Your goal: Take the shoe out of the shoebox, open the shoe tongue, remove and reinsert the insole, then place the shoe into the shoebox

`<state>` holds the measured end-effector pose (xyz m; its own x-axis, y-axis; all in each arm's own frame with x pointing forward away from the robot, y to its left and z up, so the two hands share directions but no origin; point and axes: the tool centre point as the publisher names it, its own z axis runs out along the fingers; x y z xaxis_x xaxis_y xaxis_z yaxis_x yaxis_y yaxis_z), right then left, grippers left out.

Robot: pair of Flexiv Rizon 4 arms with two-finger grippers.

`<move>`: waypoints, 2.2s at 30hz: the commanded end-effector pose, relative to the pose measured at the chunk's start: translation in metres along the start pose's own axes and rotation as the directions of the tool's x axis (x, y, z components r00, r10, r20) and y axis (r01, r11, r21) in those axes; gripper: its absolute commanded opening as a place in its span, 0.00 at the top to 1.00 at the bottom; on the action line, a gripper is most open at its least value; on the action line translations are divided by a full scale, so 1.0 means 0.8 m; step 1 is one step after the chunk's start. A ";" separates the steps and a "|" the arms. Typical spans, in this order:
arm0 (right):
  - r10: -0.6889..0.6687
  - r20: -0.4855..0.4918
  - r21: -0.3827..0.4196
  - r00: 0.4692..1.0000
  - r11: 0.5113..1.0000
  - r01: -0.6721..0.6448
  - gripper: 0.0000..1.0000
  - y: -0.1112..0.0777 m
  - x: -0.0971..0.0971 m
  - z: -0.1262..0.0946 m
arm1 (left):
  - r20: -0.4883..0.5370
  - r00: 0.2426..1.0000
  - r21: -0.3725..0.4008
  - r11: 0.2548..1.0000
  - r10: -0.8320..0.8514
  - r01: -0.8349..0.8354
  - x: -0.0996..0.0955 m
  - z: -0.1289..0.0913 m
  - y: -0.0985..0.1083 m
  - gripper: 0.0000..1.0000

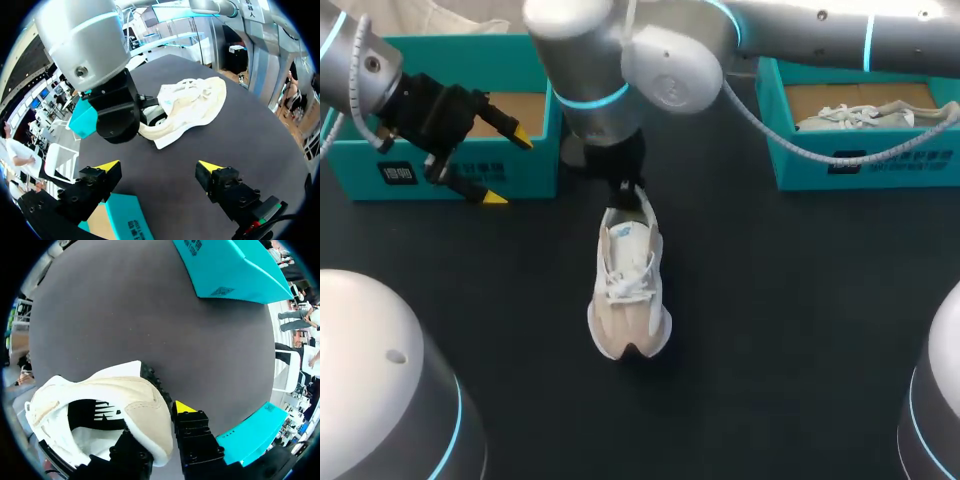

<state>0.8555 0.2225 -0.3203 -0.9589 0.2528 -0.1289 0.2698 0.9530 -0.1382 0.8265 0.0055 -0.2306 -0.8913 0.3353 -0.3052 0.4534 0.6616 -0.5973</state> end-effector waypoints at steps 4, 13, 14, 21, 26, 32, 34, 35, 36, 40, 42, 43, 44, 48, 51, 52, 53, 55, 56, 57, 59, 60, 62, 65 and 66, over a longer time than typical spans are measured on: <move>-0.044 0.015 -0.057 0.999 0.997 0.045 1.00 -0.043 -0.014 -0.131 | -0.001 1.000 -0.003 1.000 0.000 0.000 0.000 0.000 0.000 0.00; -0.075 0.104 -0.075 0.992 0.994 0.083 1.00 -0.082 -0.048 -0.220 | -0.001 1.000 -0.003 1.000 0.000 0.000 0.000 0.000 0.000 0.00; -0.078 0.108 -0.063 0.991 0.994 0.085 1.00 -0.086 -0.052 -0.228 | -0.001 1.000 -0.003 1.000 0.000 0.000 0.000 0.000 0.000 0.00; -0.049 0.190 -0.039 0.981 0.998 0.058 1.00 -0.109 -0.069 -0.266 | -0.001 1.000 -0.003 1.000 0.000 0.000 0.000 0.000 0.000 0.00; -0.049 0.190 -0.039 0.981 0.998 0.058 1.00 -0.109 -0.069 -0.266 | -0.001 1.000 -0.003 1.000 0.000 0.000 0.000 0.000 0.000 0.00; -0.049 0.190 -0.039 0.981 0.998 0.058 1.00 -0.109 -0.069 -0.266 | -0.001 1.000 -0.003 1.000 0.000 0.000 0.000 0.000 0.000 0.00; -0.049 0.190 -0.039 0.981 0.998 0.058 1.00 -0.109 -0.069 -0.266 | -0.001 1.000 -0.003 1.000 0.000 0.000 0.000 0.000 0.000 0.00; -0.049 0.190 -0.039 0.981 0.998 0.058 1.00 -0.109 -0.069 -0.266 | -0.001 1.000 -0.003 1.000 0.000 0.000 0.000 0.000 0.000 0.00; -0.049 0.190 -0.039 0.981 0.998 0.058 1.00 -0.109 -0.069 -0.266 | -0.001 1.000 -0.003 1.000 0.000 0.000 0.000 0.000 0.000 0.00; -0.031 0.160 -0.051 0.987 0.998 0.040 1.00 -0.115 -0.074 -0.263 | -0.001 1.000 -0.003 1.000 0.000 0.000 0.000 0.000 0.000 0.00; -0.032 0.146 -0.057 0.989 0.998 0.041 1.00 -0.127 -0.082 -0.263 | -0.001 1.000 -0.003 1.000 0.000 0.000 0.000 0.000 0.000 0.00; -0.042 0.138 -0.041 0.989 0.998 0.049 1.00 -0.133 -0.087 -0.264 | -0.001 1.000 -0.003 1.000 0.000 0.000 0.000 0.000 0.000 0.00; -0.038 0.133 -0.043 0.990 0.998 0.044 1.00 -0.141 -0.094 -0.266 | -0.001 1.000 -0.003 1.000 0.000 0.000 0.000 0.000 0.000 0.00; -0.127 0.139 -0.001 0.982 0.992 0.129 1.00 -0.178 -0.119 -0.269 | -0.001 1.000 -0.003 1.000 0.000 0.000 0.000 0.000 0.000 0.00; -0.174 0.131 0.012 0.976 0.985 0.174 1.00 -0.213 -0.143 -0.267 | -0.001 1.000 -0.003 1.000 0.000 0.000 0.000 0.000 0.000 0.00; -0.184 0.129 0.018 0.974 0.983 0.183 1.00 -0.224 -0.151 -0.265 | -0.001 1.000 -0.003 1.000 0.000 0.000 0.000 0.000 0.000 0.00; -0.182 0.127 0.014 0.975 0.983 0.182 1.00 -0.241 -0.163 -0.262 | -0.001 1.000 -0.003 1.000 0.000 0.000 0.000 0.000 0.000 0.00; -0.191 0.122 0.010 0.974 0.982 0.191 1.00 -0.261 -0.178 -0.255 | -0.001 1.000 -0.003 1.000 0.000 0.000 0.000 0.000 0.000 0.00; -0.184 0.121 0.006 0.975 0.983 0.185 1.00 -0.272 -0.187 -0.252 | -0.001 1.000 -0.003 1.000 0.000 0.000 0.000 0.000 0.000 0.00; -0.196 0.108 0.009 0.975 0.980 0.196 1.00 -0.281 -0.195 -0.249 | -0.001 1.000 -0.003 1.000 0.000 0.000 0.000 0.000 0.000 0.00; -0.201 0.112 0.006 0.973 0.979 0.202 1.00 -0.300 -0.213 -0.246 | -0.001 1.000 -0.003 1.000 0.000 0.000 0.000 0.000 0.000 0.00; -0.209 0.105 0.011 0.972 0.978 0.209 1.00 -0.308 -0.222 -0.244 | -0.001 1.000 -0.003 1.000 0.000 0.000 0.000 0.000 0.000 0.00; -0.213 0.101 0.012 0.972 0.977 0.213 1.00 -0.325 -0.239 -0.241 | -0.001 1.000 -0.003 1.000 0.000 0.000 0.000 0.000 0.000 0.00; -0.154 0.104 0.060 0.983 0.987 0.149 1.00 -0.352 -0.266 -0.232 | -0.001 1.000 -0.003 1.000 0.000 0.000 0.000 0.000 0.000 0.00; -0.126 0.092 0.064 0.988 0.991 0.120 1.00 -0.358 -0.272 -0.229 | -0.001 1.000 -0.003 1.000 0.000 0.000 0.000 0.000 0.000 0.00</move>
<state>0.9644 -0.0474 -0.0741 -0.9748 0.0607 -0.2146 0.1155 0.9605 -0.2533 0.8265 0.0056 -0.2305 -0.8913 0.3353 -0.3052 0.4534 0.6616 -0.5972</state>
